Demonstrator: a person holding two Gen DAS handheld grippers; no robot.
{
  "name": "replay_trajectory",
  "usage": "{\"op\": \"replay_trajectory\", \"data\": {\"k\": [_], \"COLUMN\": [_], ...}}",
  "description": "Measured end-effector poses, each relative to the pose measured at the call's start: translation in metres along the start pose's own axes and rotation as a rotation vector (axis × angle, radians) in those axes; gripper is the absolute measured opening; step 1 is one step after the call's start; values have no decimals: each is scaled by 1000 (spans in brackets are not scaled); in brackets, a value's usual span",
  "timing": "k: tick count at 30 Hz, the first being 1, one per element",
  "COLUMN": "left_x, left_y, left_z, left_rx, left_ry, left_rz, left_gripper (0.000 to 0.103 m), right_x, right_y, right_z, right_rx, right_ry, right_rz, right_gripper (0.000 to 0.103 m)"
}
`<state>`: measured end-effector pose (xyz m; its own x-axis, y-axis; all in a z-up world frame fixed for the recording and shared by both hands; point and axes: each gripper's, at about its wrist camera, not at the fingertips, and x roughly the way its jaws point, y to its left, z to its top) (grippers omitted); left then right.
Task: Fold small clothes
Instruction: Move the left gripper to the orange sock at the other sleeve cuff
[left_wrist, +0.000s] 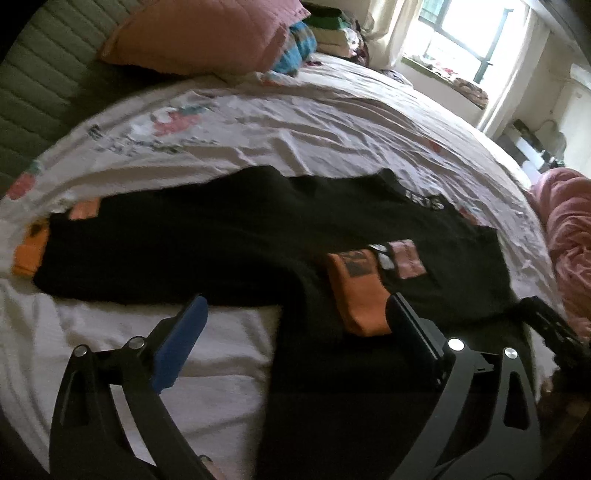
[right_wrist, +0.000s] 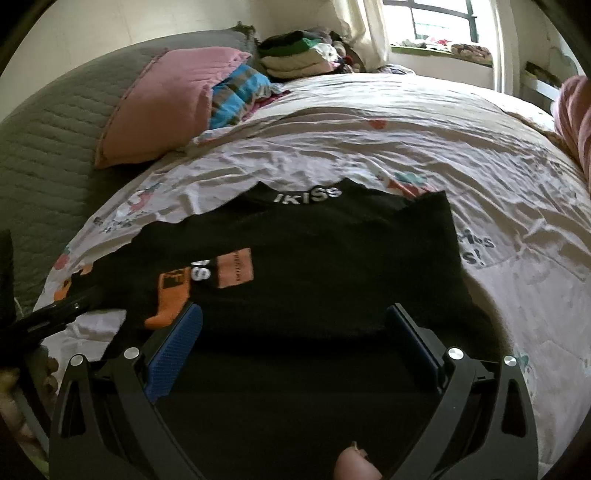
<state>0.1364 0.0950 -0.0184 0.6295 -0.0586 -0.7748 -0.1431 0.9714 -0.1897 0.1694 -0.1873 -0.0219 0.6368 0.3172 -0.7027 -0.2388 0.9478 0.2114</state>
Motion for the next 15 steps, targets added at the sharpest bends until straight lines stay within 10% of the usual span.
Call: {"op": "replay_trajectory", "data": {"k": [15], "left_x": [-16], "left_y": [41], "left_z": [10], "left_rx": [-72], "left_ry": [-62], "left_rz": [122], "left_gripper": [90], "right_x": [-7], "right_y": [64], "right_z": [19], "right_rx": [-80], "right_ry": [-27], "right_rz": [120], "right_gripper": [99]}}
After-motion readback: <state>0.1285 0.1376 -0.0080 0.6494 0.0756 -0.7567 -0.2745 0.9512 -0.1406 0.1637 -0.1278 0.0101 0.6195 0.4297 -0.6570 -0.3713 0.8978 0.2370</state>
